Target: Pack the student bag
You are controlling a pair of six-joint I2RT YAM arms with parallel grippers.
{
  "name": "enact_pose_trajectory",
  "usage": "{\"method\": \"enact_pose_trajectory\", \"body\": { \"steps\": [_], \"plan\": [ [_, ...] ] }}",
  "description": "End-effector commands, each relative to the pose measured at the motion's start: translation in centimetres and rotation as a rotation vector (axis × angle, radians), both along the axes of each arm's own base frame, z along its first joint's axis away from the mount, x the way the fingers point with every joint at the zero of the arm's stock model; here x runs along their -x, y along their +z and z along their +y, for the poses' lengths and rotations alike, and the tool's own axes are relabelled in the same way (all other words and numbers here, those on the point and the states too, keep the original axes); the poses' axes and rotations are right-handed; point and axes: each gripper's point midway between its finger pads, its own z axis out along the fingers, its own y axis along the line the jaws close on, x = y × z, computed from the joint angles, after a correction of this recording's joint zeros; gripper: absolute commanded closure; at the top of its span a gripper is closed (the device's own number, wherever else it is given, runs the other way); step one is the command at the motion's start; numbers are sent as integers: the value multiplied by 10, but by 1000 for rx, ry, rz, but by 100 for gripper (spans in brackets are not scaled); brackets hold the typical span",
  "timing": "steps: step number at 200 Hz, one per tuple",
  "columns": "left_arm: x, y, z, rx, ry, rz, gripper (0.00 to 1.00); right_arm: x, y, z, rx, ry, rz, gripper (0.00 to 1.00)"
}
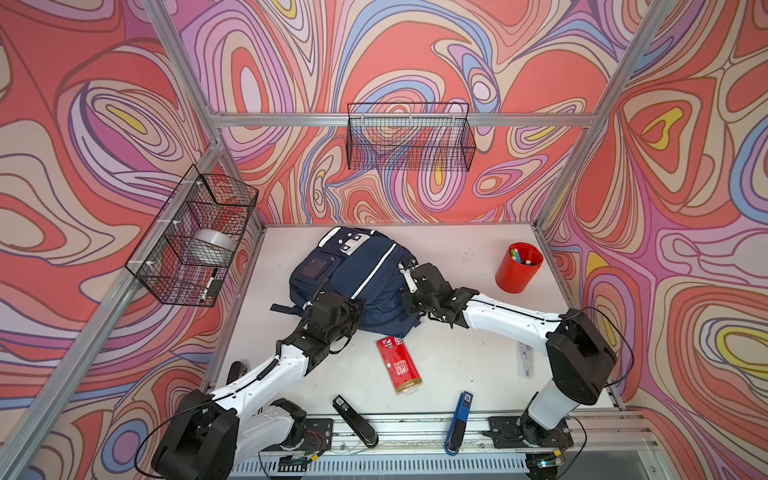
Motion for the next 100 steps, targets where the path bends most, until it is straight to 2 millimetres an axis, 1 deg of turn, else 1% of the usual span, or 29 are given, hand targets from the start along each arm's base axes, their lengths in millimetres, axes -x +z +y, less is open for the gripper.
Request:
{"method": "enact_pose_trajectory", "body": {
  "steps": [1, 19, 27, 29, 31, 50, 68, 85, 94, 100],
  "plan": [
    [-6, 18, 18, -66, 31, -35, 100, -31, -6, -28, 64, -72, -30, 100],
    [-9, 29, 15, -93, -23, -44, 100, -50, -11, -38, 51, -88, -13, 100],
    [-10, 33, 12, -95, -51, -51, 100, -57, -5, -40, 31, -90, -24, 100],
    [-10, 34, 10, -95, -59, -53, 100, -59, -15, -41, 41, -92, -8, 100],
    [-10, 35, 9, -93, -65, -55, 100, -61, -17, -41, 40, -92, -5, 100],
    [-10, 43, 3, -85, -117, -71, 100, -75, -21, -43, 29, -88, -4, 100],
    [-12, 51, 6, -101, -138, -102, 100, -89, -25, -43, 32, -85, -9, 100],
    [-13, 52, 9, -111, -162, -94, 100, -103, -26, -41, 46, -75, -29, 100],
    [-14, 53, 9, -113, -169, -98, 100, -113, -28, -43, 15, -83, -26, 100],
    [-14, 52, 10, -115, -169, -93, 100, -118, -34, -44, -12, -81, -8, 100]
  ]
}}
